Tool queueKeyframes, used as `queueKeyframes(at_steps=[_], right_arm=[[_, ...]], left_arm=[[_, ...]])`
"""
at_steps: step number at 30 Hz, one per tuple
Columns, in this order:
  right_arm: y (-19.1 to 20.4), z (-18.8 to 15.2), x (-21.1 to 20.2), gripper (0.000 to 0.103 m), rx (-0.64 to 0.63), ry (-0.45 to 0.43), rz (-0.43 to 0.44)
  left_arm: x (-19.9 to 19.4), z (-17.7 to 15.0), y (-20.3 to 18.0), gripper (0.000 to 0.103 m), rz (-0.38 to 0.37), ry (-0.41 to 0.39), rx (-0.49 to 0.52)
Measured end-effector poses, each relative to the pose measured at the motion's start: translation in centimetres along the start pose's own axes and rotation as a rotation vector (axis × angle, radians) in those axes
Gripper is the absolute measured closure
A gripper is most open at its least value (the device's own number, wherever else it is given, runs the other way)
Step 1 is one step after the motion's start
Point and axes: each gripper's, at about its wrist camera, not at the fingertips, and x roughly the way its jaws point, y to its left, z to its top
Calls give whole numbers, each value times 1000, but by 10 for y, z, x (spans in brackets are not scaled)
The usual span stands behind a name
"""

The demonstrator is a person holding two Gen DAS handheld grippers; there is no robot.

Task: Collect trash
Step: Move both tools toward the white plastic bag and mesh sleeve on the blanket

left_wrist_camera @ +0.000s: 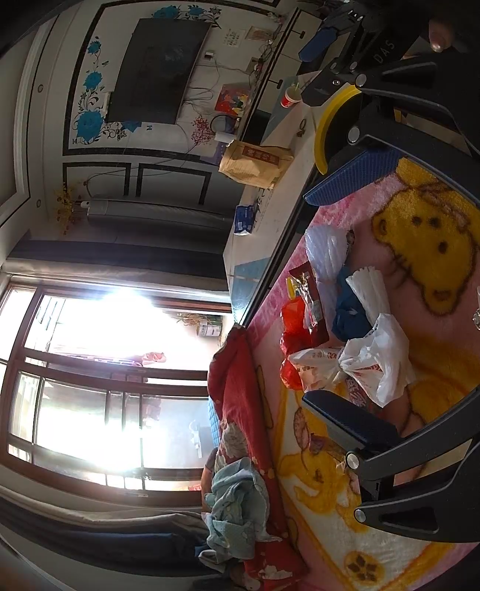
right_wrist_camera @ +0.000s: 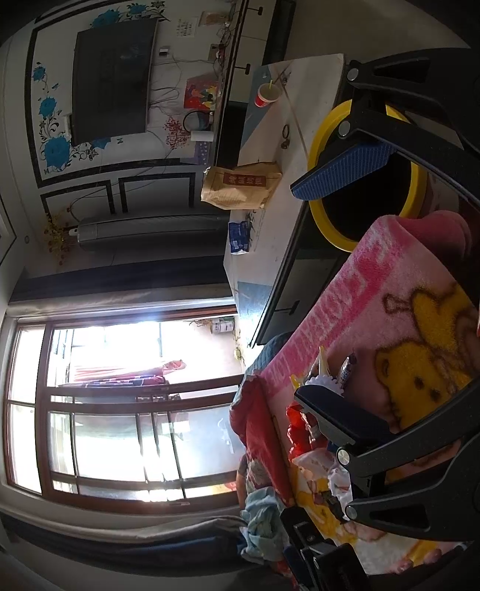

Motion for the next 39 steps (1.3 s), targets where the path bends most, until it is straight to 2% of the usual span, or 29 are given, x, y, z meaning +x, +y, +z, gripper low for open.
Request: queueKeyframes(at_steps=[15, 25, 32, 39], right_arm=[[-4, -4, 2, 11, 4, 6, -6], [-1, -4, 9, 11, -7, 35, 16], [15, 2, 21, 11, -35, 58, 86], [42, 3, 37, 11, -48, 119, 180]], left_arm=[[2, -1, -2, 6, -4, 9, 2], [20, -11, 5, 6, -14, 52, -23], [26, -5, 21, 6, 24, 36, -51], [28, 1, 47, 6, 86, 34, -100]])
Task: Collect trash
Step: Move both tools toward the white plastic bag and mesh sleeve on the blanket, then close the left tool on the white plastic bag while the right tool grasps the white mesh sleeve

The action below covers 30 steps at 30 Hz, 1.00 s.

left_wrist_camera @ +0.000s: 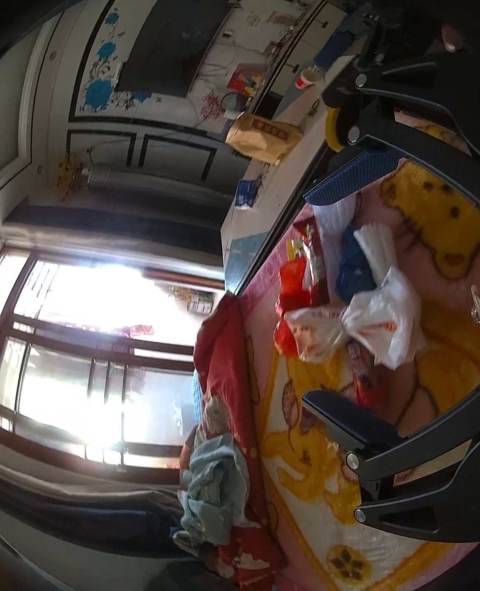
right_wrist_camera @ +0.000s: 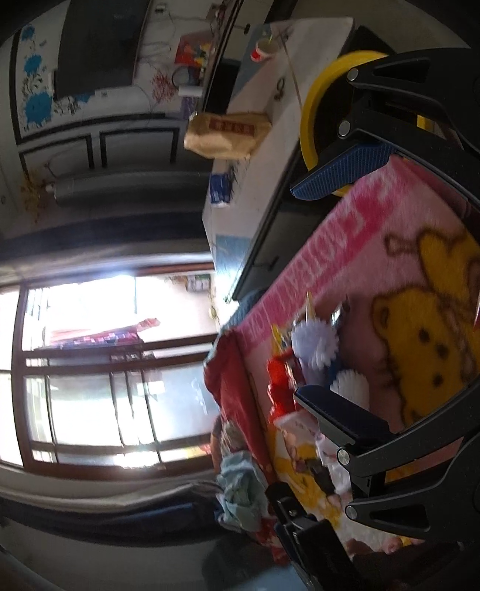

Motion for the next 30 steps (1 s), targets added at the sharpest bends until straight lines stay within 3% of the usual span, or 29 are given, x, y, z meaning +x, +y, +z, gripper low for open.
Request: queueKeyframes(at_steps=[8, 12, 16, 27, 30], right_arm=[[32, 2, 22, 11, -31, 54, 108], [42, 5, 36, 11, -46, 77, 133], [42, 8, 56, 11, -52, 117, 128], [30, 0, 107, 11, -58, 275, 141], [29, -2, 117, 15, -52, 310, 161]], left_arm=[[-1, 8, 30, 6, 79, -10, -38], [7, 8, 46, 6, 100, 31, -63], [21, 2, 59, 6, 86, 121, -83], [52, -28, 46, 6, -69, 300, -61], [59, -32, 46, 6, -97, 329, -88]])
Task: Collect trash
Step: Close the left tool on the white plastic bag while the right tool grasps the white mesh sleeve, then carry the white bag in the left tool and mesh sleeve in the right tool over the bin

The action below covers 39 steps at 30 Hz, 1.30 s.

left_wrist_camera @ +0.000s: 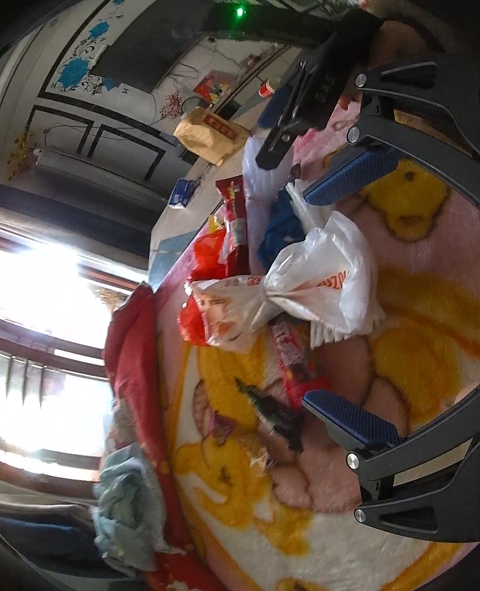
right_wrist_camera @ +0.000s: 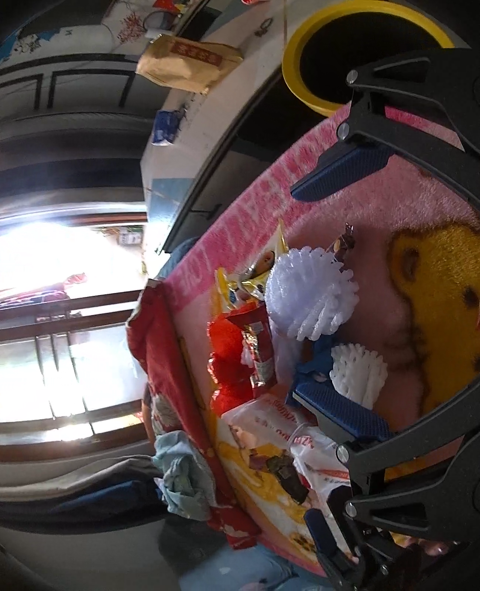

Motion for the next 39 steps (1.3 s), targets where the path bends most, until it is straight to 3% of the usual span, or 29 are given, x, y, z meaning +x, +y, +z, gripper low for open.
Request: queueKeyframes(at_steps=[7, 10, 14, 17, 20, 26, 32, 39], right_arm=[[-1, -2, 12, 29, 5, 34, 24], [-1, -3, 16, 44, 2, 46, 38], [-1, -4, 17, 66, -6, 67, 53], [-1, -4, 13, 73, -14, 59, 55], [-1, -3, 5, 76, -14, 40, 56], [-2, 4, -15, 78, -12, -5, 69], [2, 9, -38, 78, -95, -74, -6], [9, 1, -52, 78, -224, -107, -88]], left_arm=[[12, -3, -7, 8, -9, 42, 2], [14, -6, -11, 25, -20, 58, 17], [14, -8, -14, 35, -28, 67, 29], [12, -9, -16, 42, -29, 63, 38], [9, -8, -16, 54, -30, 51, 45], [-5, 0, -15, 68, -43, -5, 40], [-28, 11, -17, 71, -52, -86, 51], [-38, 14, -25, 72, -75, -112, 74]])
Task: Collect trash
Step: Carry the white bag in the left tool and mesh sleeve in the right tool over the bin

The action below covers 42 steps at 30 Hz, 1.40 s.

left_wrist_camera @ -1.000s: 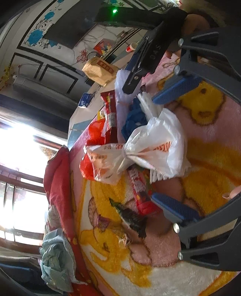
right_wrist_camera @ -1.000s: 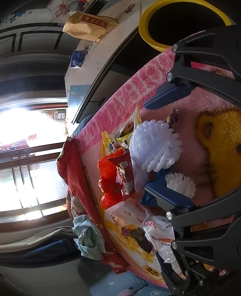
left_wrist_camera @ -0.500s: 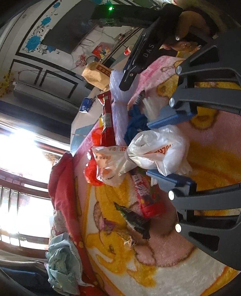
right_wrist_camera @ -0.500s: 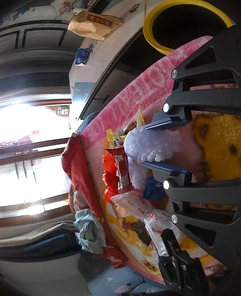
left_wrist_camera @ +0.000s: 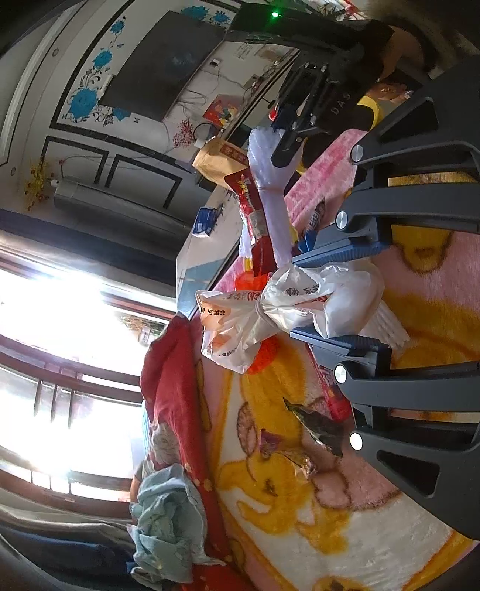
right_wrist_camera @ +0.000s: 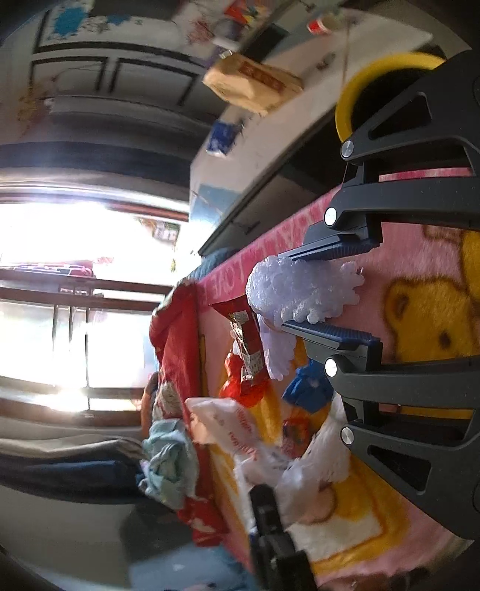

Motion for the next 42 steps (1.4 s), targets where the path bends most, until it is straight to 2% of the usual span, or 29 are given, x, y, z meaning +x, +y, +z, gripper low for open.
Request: queueKeyframes(at_steps=[3, 5, 8, 10, 13, 17, 24, 36, 42], right_arm=[[-5, -4, -2, 78, -17, 22, -68], [-13, -6, -4, 79, 24, 39, -37], [-17, -8, -7, 79, 10, 41, -106], [-26, -8, -7, 80, 86, 71, -42], [-31, -10, -8, 80, 65, 61, -91], [-47, -16, -10, 80, 167, 75, -54], [-78, -25, -18, 80, 261, 82, -83], [-131, -42, -30, 80, 385, 84, -174], [-166, -59, -38, 80, 475, 95, -254]], left_arm=[[1, 0, -4, 72, -13, 3, 12], [2, -1, -8, 72, -24, 4, 17], [3, -1, -13, 72, -39, 5, 28], [5, -1, -18, 72, -50, 6, 36], [9, 0, -23, 72, -63, 10, 46], [12, 2, -34, 72, -89, 11, 70], [21, 4, -58, 72, -133, 12, 109], [48, 0, -111, 72, -232, 55, 184], [68, -2, -139, 72, -291, 83, 224]])
